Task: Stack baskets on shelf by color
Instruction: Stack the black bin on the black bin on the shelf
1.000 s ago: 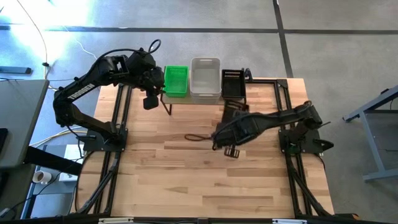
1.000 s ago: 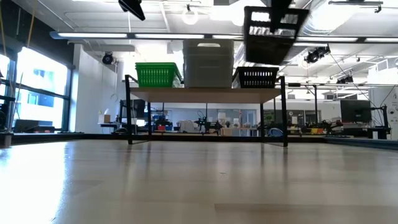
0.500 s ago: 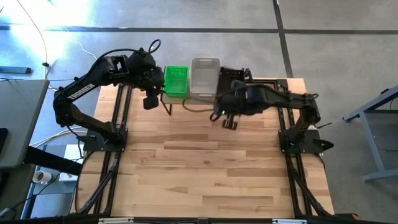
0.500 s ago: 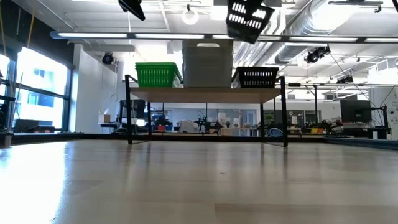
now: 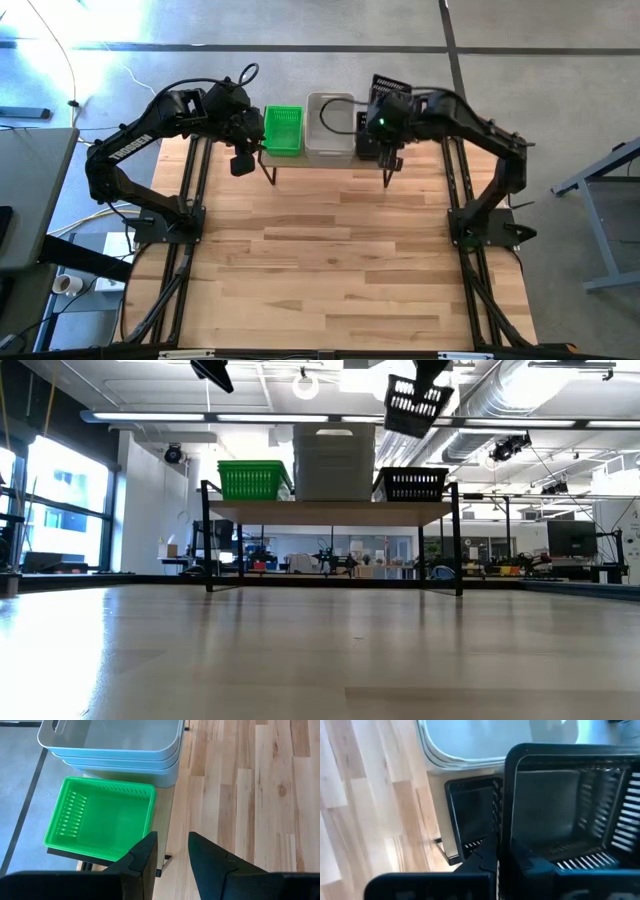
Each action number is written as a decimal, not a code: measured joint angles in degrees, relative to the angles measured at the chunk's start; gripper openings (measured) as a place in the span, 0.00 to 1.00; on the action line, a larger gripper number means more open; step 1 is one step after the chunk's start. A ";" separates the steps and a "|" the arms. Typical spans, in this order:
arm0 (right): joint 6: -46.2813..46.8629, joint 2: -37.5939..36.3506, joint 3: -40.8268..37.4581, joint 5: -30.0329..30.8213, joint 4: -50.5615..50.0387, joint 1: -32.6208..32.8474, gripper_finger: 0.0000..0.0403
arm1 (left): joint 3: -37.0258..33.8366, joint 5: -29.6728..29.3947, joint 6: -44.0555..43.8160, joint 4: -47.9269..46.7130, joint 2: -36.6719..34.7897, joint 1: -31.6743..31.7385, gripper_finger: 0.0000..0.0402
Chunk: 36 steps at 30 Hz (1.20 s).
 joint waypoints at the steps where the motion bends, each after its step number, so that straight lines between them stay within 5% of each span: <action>1: -1.08 0.33 0.00 -1.21 0.01 -1.10 0.00 | 0.00 0.00 0.00 0.00 0.00 0.01 0.25; 14: -4.29 5.43 -3.86 -9.89 0.08 -5.58 0.00 | 0.00 -0.15 0.00 0.02 0.00 -0.01 0.25; 22: -4.57 5.52 -11.61 -8.08 0.05 -3.54 0.00 | 0.00 -0.15 0.51 0.04 0.00 0.00 0.25; 36: -4.73 5.47 -12.24 -5.61 0.30 -3.26 0.00 | 0.00 -0.15 0.92 0.35 0.04 0.00 0.25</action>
